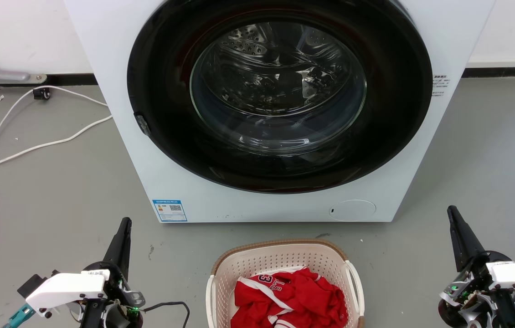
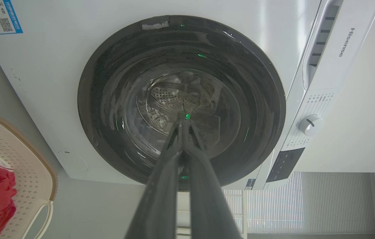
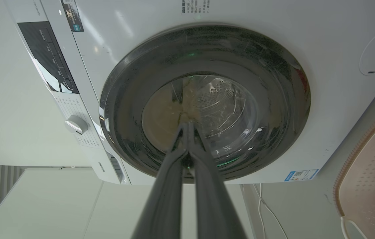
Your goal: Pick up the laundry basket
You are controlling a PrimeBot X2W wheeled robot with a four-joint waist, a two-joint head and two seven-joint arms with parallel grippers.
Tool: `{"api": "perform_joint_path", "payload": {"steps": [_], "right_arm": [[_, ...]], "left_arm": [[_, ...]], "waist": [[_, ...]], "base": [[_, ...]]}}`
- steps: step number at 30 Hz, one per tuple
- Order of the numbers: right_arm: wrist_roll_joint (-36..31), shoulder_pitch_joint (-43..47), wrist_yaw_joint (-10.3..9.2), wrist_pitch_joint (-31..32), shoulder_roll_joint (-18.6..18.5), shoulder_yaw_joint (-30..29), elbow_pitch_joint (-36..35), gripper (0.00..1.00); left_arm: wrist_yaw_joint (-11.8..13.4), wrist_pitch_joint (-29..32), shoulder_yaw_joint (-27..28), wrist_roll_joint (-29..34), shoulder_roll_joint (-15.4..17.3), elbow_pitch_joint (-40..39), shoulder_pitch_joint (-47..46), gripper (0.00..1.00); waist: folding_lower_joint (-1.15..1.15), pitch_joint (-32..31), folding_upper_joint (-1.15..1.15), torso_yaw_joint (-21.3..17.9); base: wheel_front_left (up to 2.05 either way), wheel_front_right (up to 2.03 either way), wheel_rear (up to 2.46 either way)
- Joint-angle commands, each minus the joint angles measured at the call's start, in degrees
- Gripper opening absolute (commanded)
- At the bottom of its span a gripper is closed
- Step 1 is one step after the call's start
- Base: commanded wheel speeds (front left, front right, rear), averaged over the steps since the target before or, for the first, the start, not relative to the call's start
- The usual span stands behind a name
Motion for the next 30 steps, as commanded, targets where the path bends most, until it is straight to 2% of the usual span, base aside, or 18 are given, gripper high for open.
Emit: {"api": "perform_joint_path", "payload": {"steps": [1,30], "right_arm": [[-0.20,-0.68,0.02,0.10,0.16,-0.07,0.09,0.00],[-0.22,-0.68,0.02,0.12,0.17,-0.08,0.09,0.00]], "left_arm": [[-0.19,0.13,0.19,0.27,-0.02,0.06,-0.57,0.00],[-0.19,0.20,0.23,0.33,-0.06,0.06,-0.58,0.00]], "waist": [[0.00,0.00,0.00,0.00],[0.00,0.00,0.00,0.00]], "base": [[0.00,0.00,0.00],[0.00,0.00,0.00]]}}
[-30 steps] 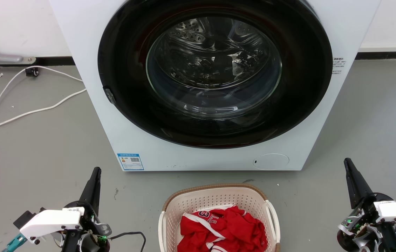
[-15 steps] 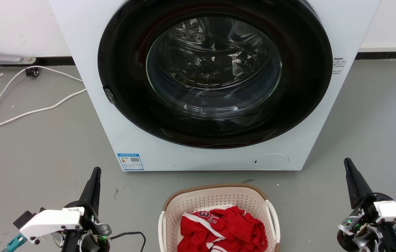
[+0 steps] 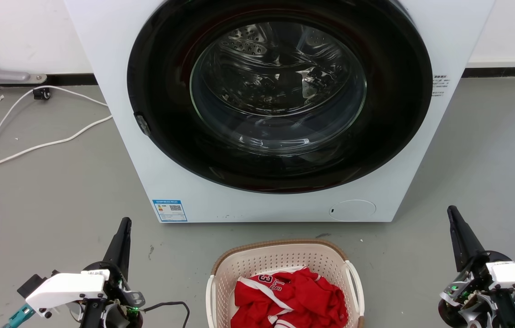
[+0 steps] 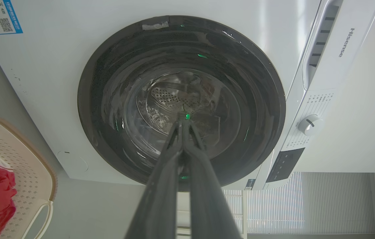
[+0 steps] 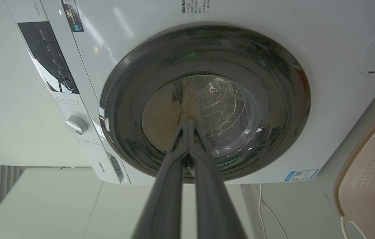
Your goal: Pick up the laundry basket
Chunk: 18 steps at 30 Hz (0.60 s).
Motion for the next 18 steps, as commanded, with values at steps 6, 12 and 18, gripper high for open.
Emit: {"api": "perform_joint_path", "payload": {"steps": [6,12,18], "right_arm": [[0.00,0.51,0.00,-0.05,0.03,0.08,0.69,1.00],[-0.51,0.86,0.00,-1.50,0.11,1.21,0.75,1.00],[-3.07,0.60,0.00,-3.25,-0.02,2.43,0.38,1.00]], "left_arm": [[0.05,-0.05,-0.15,-0.02,-0.11,0.70,0.45,1.00],[0.05,-1.44,-2.14,0.43,-0.19,1.17,0.25,1.00],[0.04,-3.25,-4.39,2.32,0.05,1.15,-0.59,1.00]], "waist": [[0.00,0.00,0.00,0.00],[0.00,0.05,0.00,-0.01],[0.00,0.08,0.00,-0.05]], "base": [[0.00,0.00,0.00],[0.00,0.00,0.00],[0.00,0.00,0.00]]}}
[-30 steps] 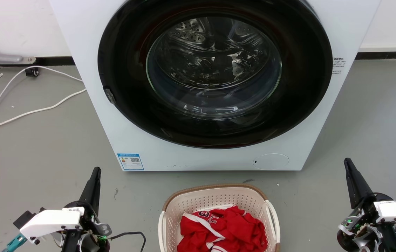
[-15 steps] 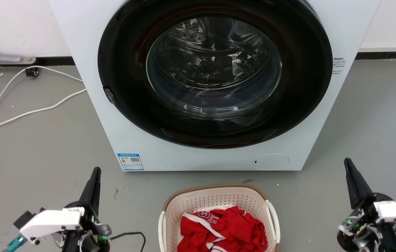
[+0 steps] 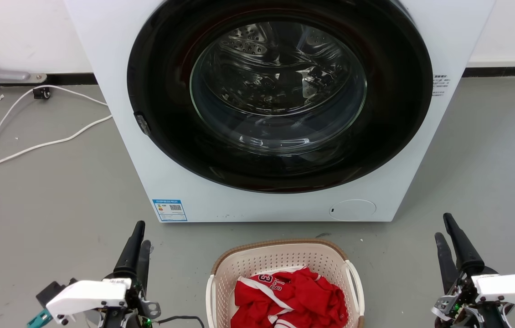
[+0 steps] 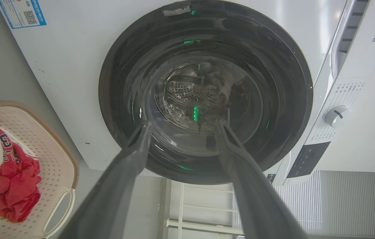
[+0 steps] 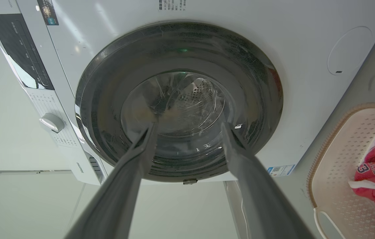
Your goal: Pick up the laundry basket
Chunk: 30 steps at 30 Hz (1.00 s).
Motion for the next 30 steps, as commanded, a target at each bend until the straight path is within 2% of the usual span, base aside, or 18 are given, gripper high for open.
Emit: {"api": "perform_joint_path", "payload": {"steps": [1,7,17,30], "right_arm": [[-1.66,-1.56,0.01,-0.64,-0.27,0.34,-1.30,1.00],[-9.11,-1.72,0.02,-2.20,-0.32,0.79,-2.46,1.00],[-26.00,-1.66,0.02,-4.56,-0.39,2.11,-3.90,1.00],[-44.39,-1.53,0.02,-7.30,-0.18,2.48,-4.72,1.00]], "left_arm": [[-0.04,-0.66,-0.70,1.29,0.34,-0.92,-2.17,1.00],[-0.06,-2.21,-1.37,8.93,0.37,-1.34,-2.89,1.00],[-0.05,-4.58,-2.55,23.49,0.13,-2.42,-3.28,1.00],[1.38,-7.32,-6.25,40.19,0.15,-2.17,-4.12,1.00]], "waist": [[0.00,0.01,0.00,0.00],[0.00,0.08,0.00,0.08],[0.00,0.13,0.00,0.26],[0.00,0.27,0.00,0.66]], "base": [[0.00,0.00,0.00],[0.00,0.00,0.00],[0.00,0.00,0.00],[0.00,0.00,0.00]]}}
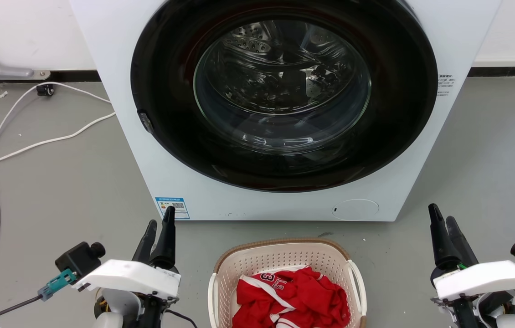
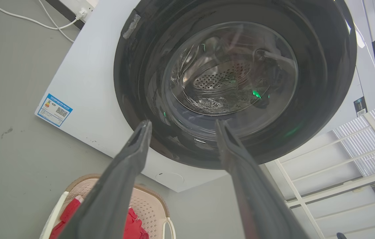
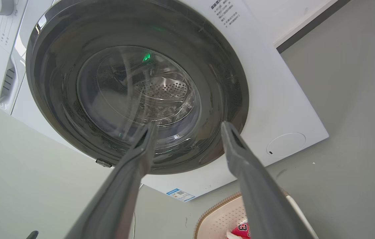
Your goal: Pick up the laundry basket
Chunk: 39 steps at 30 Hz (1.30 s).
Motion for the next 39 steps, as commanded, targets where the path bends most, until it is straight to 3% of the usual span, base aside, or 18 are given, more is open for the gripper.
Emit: {"api": "perform_joint_path", "payload": {"steps": [1,16,39], "right_arm": [[-2.56,-1.15,0.01,-0.72,-0.13,0.15,-0.87,1.00],[-14.91,-0.87,0.01,-1.87,-0.13,-0.15,-0.15,1.00],[-29.70,0.80,0.01,-2.01,-0.14,0.48,-1.63,1.00]], "left_arm": [[0.22,-0.68,-0.62,2.80,0.15,-0.47,-1.70,1.00],[1.09,-3.39,-3.55,15.23,0.17,0.87,-2.81,1.00],[2.73,-6.76,-6.78,29.50,0.59,4.01,-4.08,1.00]], "waist": [[0.00,0.01,0.00,0.08],[0.00,0.03,0.00,0.55],[0.00,0.06,0.00,0.80]], "base": [[0.00,0.00,0.00],[0.00,0.00,0.00],[0.00,0.00,0.00]]}}
